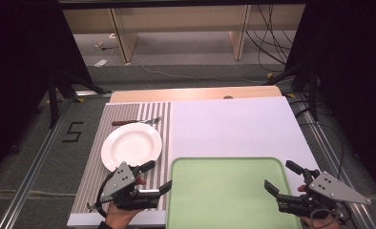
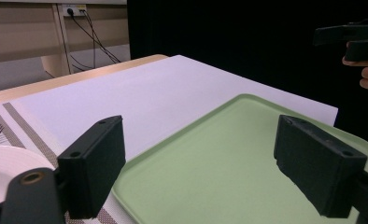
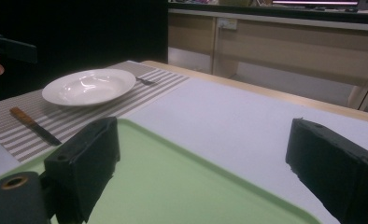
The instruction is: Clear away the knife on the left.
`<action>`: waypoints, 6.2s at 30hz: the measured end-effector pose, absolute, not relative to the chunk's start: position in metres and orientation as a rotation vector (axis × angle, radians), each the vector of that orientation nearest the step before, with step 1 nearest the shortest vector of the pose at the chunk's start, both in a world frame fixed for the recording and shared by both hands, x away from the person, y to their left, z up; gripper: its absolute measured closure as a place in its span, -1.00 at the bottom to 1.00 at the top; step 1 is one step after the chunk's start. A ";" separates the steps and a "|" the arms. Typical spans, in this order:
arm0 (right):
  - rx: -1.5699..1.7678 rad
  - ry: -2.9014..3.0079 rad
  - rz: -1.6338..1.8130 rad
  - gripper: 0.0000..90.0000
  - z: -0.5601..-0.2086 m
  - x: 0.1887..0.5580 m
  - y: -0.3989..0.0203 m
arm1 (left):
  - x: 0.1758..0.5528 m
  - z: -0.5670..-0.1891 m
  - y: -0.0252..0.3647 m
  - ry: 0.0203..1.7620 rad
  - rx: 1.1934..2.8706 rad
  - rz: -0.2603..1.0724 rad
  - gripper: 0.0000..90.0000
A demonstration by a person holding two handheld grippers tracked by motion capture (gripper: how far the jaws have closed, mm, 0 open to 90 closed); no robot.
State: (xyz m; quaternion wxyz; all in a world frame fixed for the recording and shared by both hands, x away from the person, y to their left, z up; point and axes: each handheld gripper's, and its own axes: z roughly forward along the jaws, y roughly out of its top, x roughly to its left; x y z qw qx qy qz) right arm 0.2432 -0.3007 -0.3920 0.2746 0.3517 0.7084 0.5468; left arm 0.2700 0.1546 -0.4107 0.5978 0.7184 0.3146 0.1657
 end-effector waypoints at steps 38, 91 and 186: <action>0.960 1.907 1.474 -0.75 -0.393 0.245 -0.302 | 0.284 -0.388 0.165 0.763 2.065 0.364 -0.63; 0.973 1.918 1.477 -0.73 -0.393 0.245 -0.302 | 0.332 -0.444 0.213 0.901 2.721 0.158 -0.16; 0.968 1.921 1.469 -0.70 -0.394 0.246 -0.300 | 0.320 -0.415 0.121 0.825 2.531 -0.070 0.71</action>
